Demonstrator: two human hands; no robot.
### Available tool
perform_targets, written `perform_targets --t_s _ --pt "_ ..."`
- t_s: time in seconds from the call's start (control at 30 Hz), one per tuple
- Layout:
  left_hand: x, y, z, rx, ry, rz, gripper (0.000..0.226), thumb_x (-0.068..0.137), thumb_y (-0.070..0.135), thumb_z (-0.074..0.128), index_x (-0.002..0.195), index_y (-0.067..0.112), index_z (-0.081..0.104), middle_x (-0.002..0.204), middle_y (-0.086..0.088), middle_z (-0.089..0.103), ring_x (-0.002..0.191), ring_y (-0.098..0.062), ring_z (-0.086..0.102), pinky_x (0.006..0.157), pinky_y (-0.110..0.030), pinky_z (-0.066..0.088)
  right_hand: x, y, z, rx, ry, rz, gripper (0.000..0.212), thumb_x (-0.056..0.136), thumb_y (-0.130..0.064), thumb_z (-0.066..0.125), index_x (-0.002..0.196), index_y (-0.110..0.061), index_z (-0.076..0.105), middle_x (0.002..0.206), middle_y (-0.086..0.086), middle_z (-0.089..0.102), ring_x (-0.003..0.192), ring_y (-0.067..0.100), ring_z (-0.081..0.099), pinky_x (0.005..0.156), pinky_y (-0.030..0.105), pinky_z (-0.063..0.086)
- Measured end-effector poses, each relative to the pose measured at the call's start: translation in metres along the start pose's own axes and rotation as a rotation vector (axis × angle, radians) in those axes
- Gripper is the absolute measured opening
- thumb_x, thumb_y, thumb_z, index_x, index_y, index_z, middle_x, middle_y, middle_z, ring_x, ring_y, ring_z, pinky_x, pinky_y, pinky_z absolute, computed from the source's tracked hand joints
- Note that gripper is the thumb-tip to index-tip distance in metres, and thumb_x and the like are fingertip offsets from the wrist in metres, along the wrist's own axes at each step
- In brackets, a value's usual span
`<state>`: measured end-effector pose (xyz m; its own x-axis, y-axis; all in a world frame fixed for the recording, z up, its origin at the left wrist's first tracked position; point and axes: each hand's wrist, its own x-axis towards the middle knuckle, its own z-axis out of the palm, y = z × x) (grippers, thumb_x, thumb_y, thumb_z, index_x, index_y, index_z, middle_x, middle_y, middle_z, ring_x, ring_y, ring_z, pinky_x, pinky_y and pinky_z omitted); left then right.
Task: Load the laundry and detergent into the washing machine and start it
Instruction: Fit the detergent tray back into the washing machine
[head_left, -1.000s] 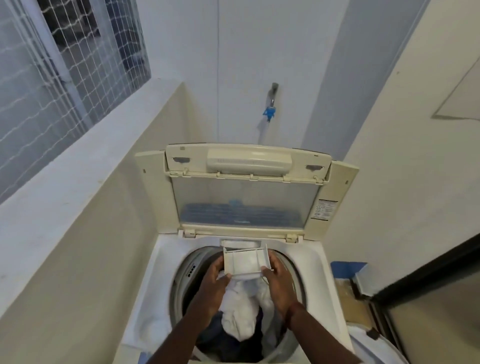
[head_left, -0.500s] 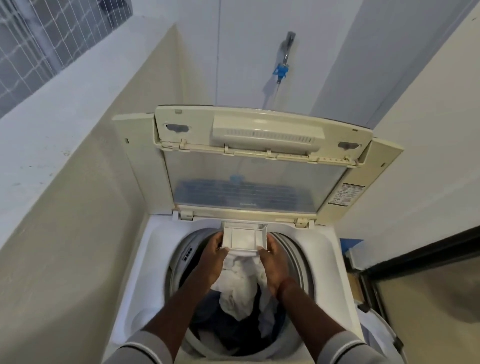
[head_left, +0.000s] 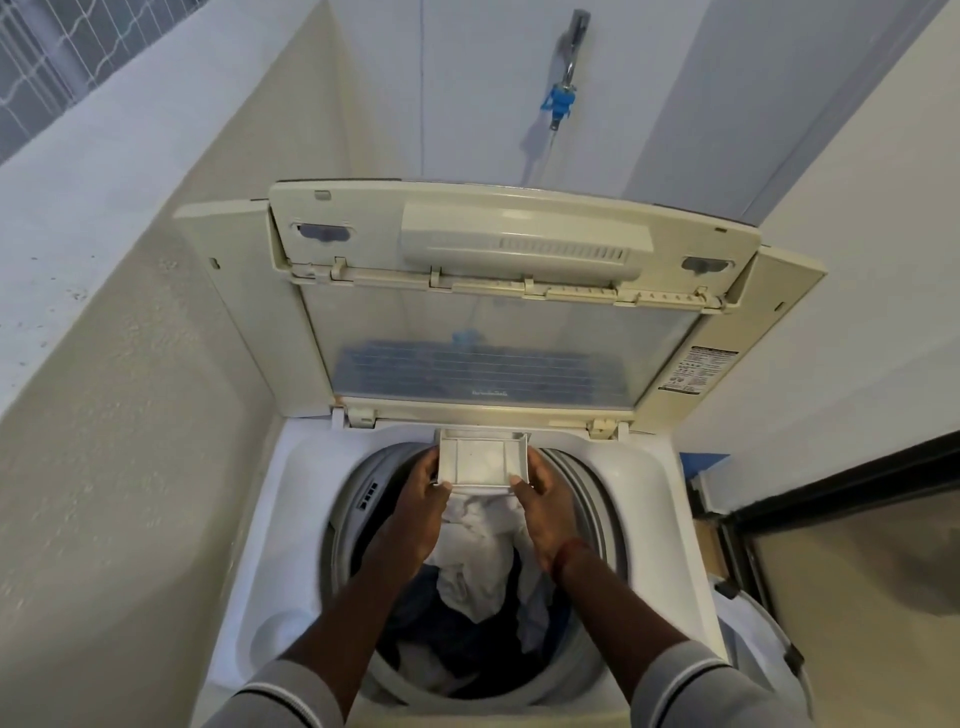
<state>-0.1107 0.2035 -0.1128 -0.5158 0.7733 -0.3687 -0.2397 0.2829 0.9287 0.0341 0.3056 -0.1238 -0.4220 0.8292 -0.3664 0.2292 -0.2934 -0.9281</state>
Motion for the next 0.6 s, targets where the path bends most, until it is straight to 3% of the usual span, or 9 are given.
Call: perform_targets --t_s 0.17,0.3,0.43,0.5,0.6 --pt "-0.001 -0.007 0.001 -0.069 -0.001 -0.01 0.044 0.094 0.005 0.052 0.137 0.012 0.045 0.126 -0.006 0.062 0.115 -0.021 0.06 0.093 -0.034 0.052 -0.002 -0.003 -0.001 -0.002 -0.026 -0.006 0.05 0.095 -0.01 0.059 0.142 -0.019 0.046 0.133 -0.002 0.061 0.123 0.013 0.057 0.105 0.039 0.047" --pt "0.0 0.0 0.005 -0.176 0.07 -0.084 0.03 0.097 0.005 0.046 0.125 0.015 0.052 0.108 -0.002 0.066 0.095 -0.015 0.065 0.073 -0.022 0.053 -0.001 -0.003 -0.002 0.022 -0.028 0.011 0.05 0.095 -0.009 0.058 0.142 -0.02 0.047 0.13 -0.003 0.064 0.12 0.012 0.059 0.103 0.035 0.048" --pt "0.009 0.0 0.006 -0.126 0.185 -0.123 0.022 0.098 0.019 0.05 0.114 0.01 0.062 0.095 -0.001 0.067 0.087 -0.019 0.064 0.079 -0.034 0.052 0.002 -0.006 0.001 0.092 0.025 0.069 0.042 0.095 -0.008 0.054 0.136 -0.019 0.055 0.122 0.0 0.068 0.112 0.013 0.064 0.1 0.033 0.05" --pt "0.014 -0.005 0.005 -0.032 0.206 -0.113 0.016 0.096 0.026 0.053 0.096 0.023 0.068 0.093 -0.005 0.07 0.089 -0.026 0.066 0.084 -0.043 0.052 0.003 -0.006 0.004 0.096 0.097 0.089 0.035 0.096 -0.012 0.056 0.131 -0.015 0.06 0.118 0.002 0.07 0.108 0.014 0.066 0.098 0.033 0.052" --pt "0.018 -0.006 0.005 0.18 0.241 -0.065 0.027 0.094 0.033 0.051 0.077 0.02 0.067 0.081 -0.012 0.069 0.079 -0.032 0.066 0.076 -0.046 0.053 0.007 -0.005 0.009 0.045 0.183 0.104 0.029 0.094 -0.023 0.062 0.121 -0.013 0.067 0.106 0.002 0.074 0.102 0.017 0.068 0.095 0.038 0.054"
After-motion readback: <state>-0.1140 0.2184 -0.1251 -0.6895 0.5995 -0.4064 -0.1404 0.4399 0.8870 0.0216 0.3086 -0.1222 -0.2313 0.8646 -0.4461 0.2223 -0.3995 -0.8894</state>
